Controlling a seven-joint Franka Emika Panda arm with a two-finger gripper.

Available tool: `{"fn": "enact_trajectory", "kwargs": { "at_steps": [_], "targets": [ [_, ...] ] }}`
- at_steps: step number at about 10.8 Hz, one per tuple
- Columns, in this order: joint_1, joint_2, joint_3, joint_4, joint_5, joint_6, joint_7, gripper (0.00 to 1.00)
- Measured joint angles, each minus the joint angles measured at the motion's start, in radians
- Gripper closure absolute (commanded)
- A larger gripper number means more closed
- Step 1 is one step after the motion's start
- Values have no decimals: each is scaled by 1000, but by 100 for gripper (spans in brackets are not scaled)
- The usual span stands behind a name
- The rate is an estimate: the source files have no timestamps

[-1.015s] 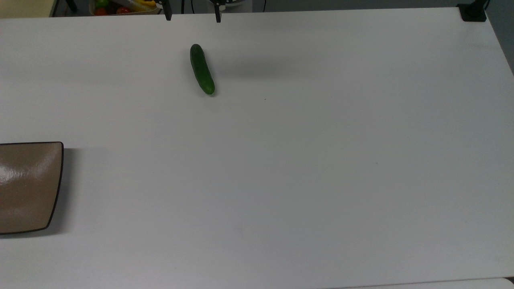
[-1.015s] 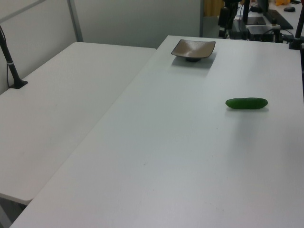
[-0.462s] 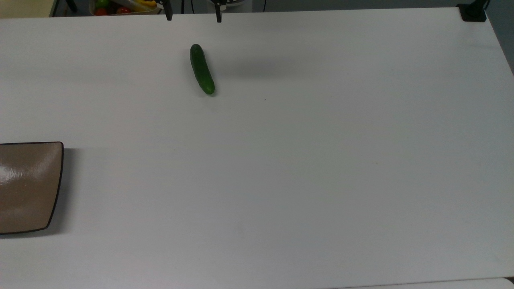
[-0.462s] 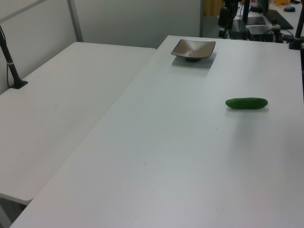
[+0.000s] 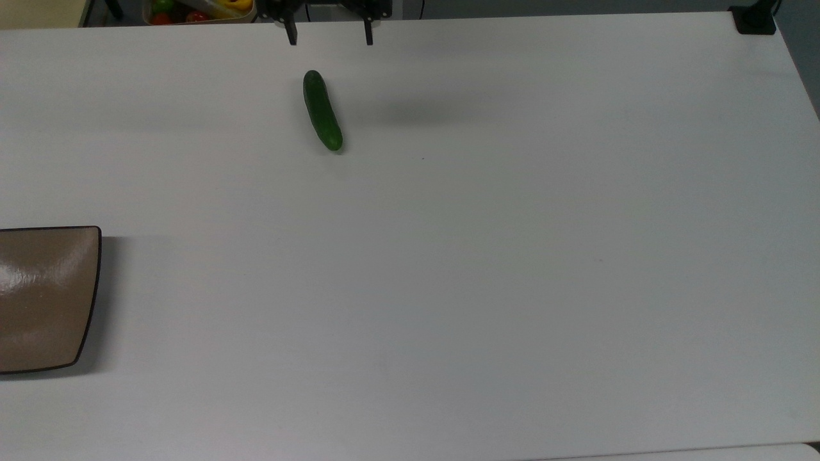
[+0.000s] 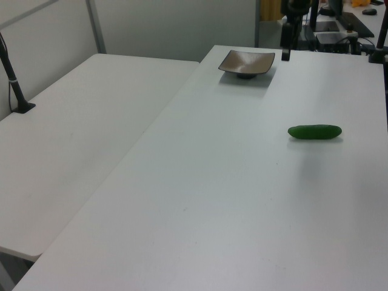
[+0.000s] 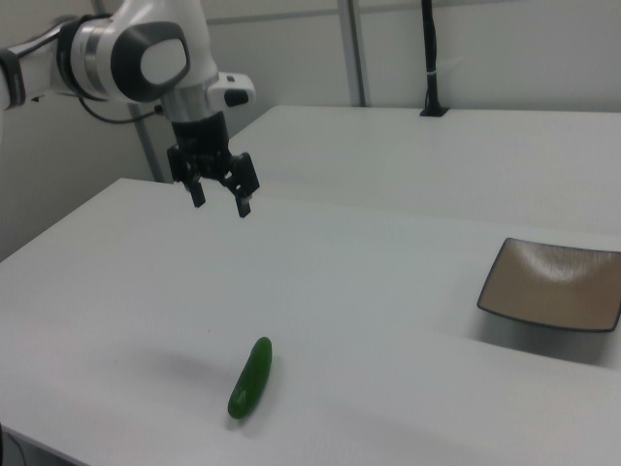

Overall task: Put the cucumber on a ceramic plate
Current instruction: 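Move the open gripper over the green cucumber and lower it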

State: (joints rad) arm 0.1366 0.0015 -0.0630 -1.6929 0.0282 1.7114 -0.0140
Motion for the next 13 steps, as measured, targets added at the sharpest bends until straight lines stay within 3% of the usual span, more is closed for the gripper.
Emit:
{"fn": "enact_trajectory", "kwargs": {
  "at_steps": [6,9,13],
  "targets": [
    [13,0,18,-148,0,-66,-177,0],
    [8,1,18,-251,-2,-66,-182,0],
    [-13,2,17,-384,-34,96,-182,0]
  ]
}}
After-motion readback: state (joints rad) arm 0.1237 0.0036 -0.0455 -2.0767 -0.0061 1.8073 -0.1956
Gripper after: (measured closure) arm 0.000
